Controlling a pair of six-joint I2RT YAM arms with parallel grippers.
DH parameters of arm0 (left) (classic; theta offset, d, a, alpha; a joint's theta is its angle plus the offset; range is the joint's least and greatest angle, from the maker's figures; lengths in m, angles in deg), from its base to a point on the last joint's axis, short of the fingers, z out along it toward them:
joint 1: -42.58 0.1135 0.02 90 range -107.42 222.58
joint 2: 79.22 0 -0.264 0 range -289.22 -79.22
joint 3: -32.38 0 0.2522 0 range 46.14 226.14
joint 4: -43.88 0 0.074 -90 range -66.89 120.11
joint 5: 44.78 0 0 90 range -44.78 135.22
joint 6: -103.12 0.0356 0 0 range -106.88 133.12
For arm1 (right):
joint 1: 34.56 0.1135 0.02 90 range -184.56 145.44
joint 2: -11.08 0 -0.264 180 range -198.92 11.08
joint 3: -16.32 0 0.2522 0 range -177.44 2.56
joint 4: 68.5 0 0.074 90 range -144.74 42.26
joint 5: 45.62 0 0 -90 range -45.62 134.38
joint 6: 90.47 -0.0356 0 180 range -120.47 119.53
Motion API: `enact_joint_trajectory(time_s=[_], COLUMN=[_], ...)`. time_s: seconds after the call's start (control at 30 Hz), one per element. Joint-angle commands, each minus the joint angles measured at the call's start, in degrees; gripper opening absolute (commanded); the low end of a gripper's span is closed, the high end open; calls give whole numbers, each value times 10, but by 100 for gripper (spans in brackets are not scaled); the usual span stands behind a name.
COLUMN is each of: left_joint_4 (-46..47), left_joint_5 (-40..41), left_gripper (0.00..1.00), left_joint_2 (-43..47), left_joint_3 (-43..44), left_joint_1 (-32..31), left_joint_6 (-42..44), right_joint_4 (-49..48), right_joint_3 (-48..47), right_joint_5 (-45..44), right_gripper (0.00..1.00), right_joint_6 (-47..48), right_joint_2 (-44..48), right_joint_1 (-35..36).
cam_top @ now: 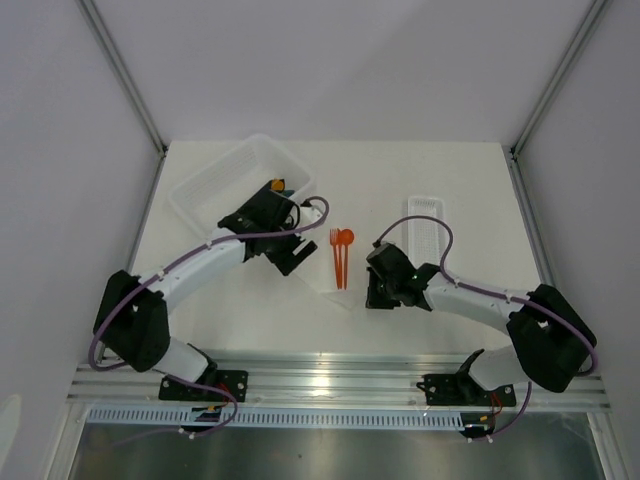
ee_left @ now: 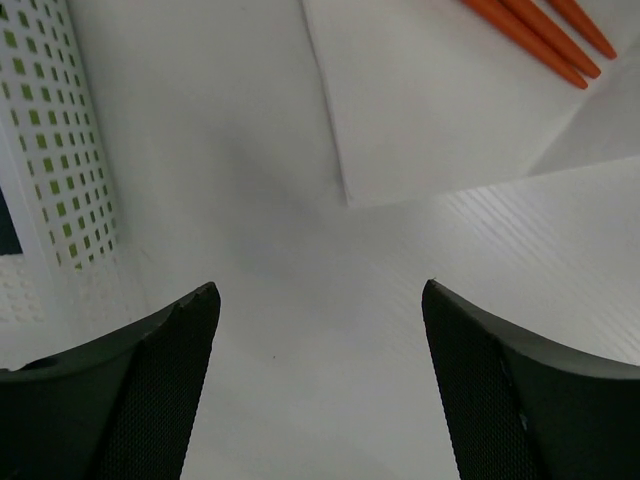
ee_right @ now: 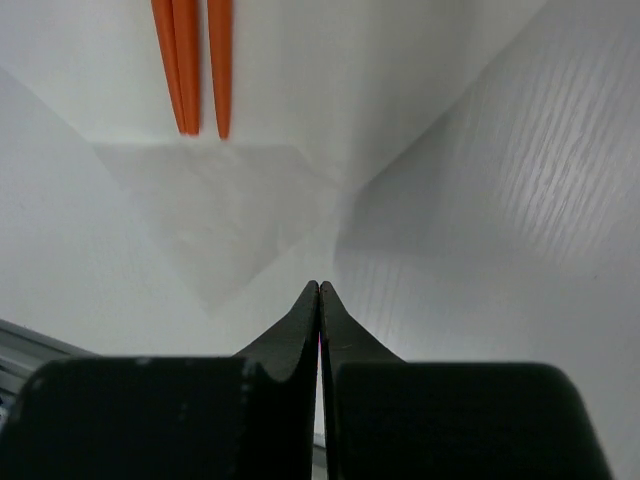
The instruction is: Place the utensils on the paper napkin and roll it up
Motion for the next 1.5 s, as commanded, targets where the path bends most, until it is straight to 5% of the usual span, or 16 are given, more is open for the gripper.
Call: enact_joint_trajectory(time_s=[0.0, 0.7, 1.27, 1.47], left_joint_4=[27, 71, 83, 108], left_joint_5=[0, 18, -14, -28], left_gripper=[84, 80, 80, 72], left_joint_2=[-49, -165, -123, -110], left_joint_3=[45, 55, 34, 19], left_joint_1=[-24, -28, -37, -70], left_joint_6=[-7, -12, 12, 36], right_joint_4=[-26, -211, -260, -273], right_joint_3=[19, 57, -21, -37], right_joint_5=[13, 44, 92, 114], right_gripper=[0, 0, 0, 0], right_joint_6=[-35, -40, -12, -10], right_joint_2=[46, -44, -129, -151], right_joint_1=[18, 36, -28, -38])
